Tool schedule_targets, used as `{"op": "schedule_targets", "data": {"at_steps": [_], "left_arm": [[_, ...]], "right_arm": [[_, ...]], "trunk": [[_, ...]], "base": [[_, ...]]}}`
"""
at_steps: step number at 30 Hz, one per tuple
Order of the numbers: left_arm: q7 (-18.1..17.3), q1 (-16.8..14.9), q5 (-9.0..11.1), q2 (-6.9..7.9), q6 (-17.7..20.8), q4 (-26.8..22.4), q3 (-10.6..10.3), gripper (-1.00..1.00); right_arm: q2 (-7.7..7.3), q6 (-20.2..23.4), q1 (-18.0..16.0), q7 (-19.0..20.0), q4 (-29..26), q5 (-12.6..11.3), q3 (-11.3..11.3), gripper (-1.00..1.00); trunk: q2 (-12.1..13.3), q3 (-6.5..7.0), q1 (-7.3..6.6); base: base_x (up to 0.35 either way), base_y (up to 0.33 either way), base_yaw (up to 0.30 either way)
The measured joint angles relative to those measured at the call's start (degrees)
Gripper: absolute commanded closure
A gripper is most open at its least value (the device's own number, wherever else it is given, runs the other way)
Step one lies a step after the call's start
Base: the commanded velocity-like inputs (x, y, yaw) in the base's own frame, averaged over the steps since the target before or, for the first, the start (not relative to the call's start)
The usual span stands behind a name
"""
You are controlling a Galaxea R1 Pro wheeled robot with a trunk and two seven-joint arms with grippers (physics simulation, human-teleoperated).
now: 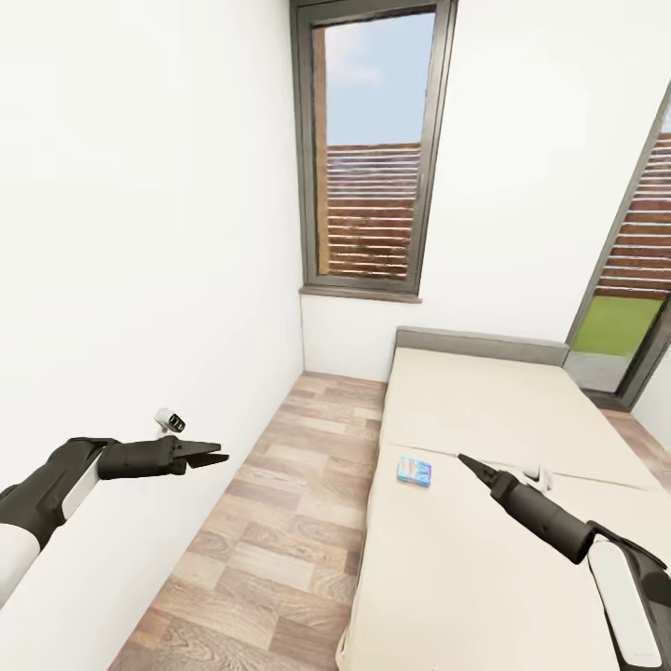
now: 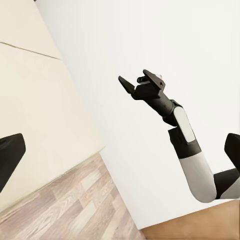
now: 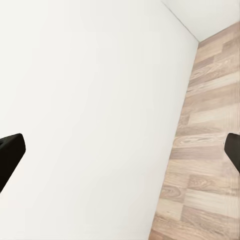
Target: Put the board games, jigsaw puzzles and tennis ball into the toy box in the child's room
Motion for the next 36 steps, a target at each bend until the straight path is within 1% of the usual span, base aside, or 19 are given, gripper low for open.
{"op": "schedule_targets", "data": {"at_steps": [8,19,23,28,36], "left_arm": [[0.0,0.0,0.0,0.02,0.0,0.0,0.0,-1.00],[0.0,0.0,0.0,0.05,0.1,0.0,0.0,-1.00],[0.0,0.0,0.0,0.08,0.0,0.0,0.0,-1.00],[0.0,0.0,0.0,0.08,0.0,0.0,0.0,-1.00],[0.0,0.0,0.0,0.09,0.0,0.0,0.0,-1.00]], "right_arm": [[0.00,0.0,-0.1,0.0,1.3,0.0,-0.1,-1.00],[-0.02,-0.1,-0.2,0.0,2.0,0.0,-0.1,-1.00],[-0.05,0.0,-0.2,-0.1,2.0,0.0,-0.1,-1.00],[-0.01,0.0,-0.3,-0.1,2.1,0.0,-0.8,-1.00],[-0.01,0.0,-0.3,-0.1,2.1,0.0,-1.0,-1.00]], "trunk": [[0.0,0.00,0.00],[0.0,0.00,0.00],[0.0,-0.01,0.00],[0.0,-0.09,0.00],[0.0,-0.26,0.00]], "base": [[0.004,0.018,-0.273],[0.000,0.147,-0.273],[0.000,0.025,-0.273],[0.000,0.004,-0.273],[0.000,0.000,-0.273]]}}
